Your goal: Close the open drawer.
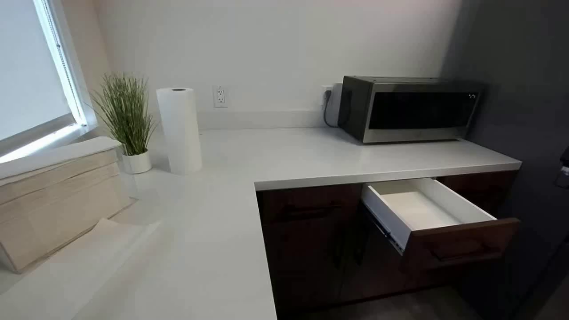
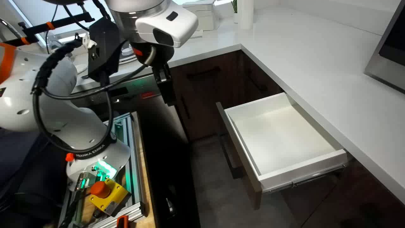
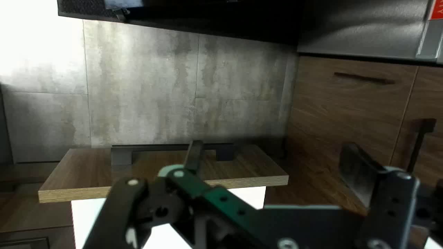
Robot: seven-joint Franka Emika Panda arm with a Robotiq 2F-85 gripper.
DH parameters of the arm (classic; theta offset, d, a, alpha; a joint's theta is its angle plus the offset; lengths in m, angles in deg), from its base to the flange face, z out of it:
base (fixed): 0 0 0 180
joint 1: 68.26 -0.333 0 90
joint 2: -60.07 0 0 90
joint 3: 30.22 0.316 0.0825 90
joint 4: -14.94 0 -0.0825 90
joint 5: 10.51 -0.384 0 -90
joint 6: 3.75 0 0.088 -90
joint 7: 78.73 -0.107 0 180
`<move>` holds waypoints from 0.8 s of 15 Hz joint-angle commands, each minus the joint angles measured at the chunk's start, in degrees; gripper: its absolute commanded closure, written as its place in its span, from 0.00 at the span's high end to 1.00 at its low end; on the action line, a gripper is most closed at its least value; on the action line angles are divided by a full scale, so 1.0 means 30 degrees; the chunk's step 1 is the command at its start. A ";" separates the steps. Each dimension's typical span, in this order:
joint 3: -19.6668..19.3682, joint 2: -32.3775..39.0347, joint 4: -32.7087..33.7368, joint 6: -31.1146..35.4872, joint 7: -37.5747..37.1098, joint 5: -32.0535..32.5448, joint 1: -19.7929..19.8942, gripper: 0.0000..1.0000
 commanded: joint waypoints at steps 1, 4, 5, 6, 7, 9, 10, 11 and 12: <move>0.0400 0.0129 0.0023 -0.0019 0.0264 -0.0279 0.0451 1.00; 0.0400 0.0129 0.0023 -0.0019 0.0264 -0.0279 0.0451 1.00; 0.0401 0.0129 0.0024 -0.0019 0.0264 -0.0279 0.0451 1.00; 0.0401 0.0129 0.0024 -0.0019 0.0264 -0.0279 0.0450 1.00; 0.0401 0.0129 0.0023 -0.0019 0.0264 -0.0279 0.0450 1.00; 0.0380 0.0691 -0.0044 0.0920 0.0159 -0.0231 0.0425 1.00; 0.0419 0.1073 -0.0118 0.1762 0.0051 -0.0169 0.0448 1.00; 0.0510 0.1623 -0.0199 0.2709 -0.0197 -0.0136 0.0470 1.00; 0.0533 0.2292 -0.0277 0.3696 -0.0302 -0.0200 0.0410 1.00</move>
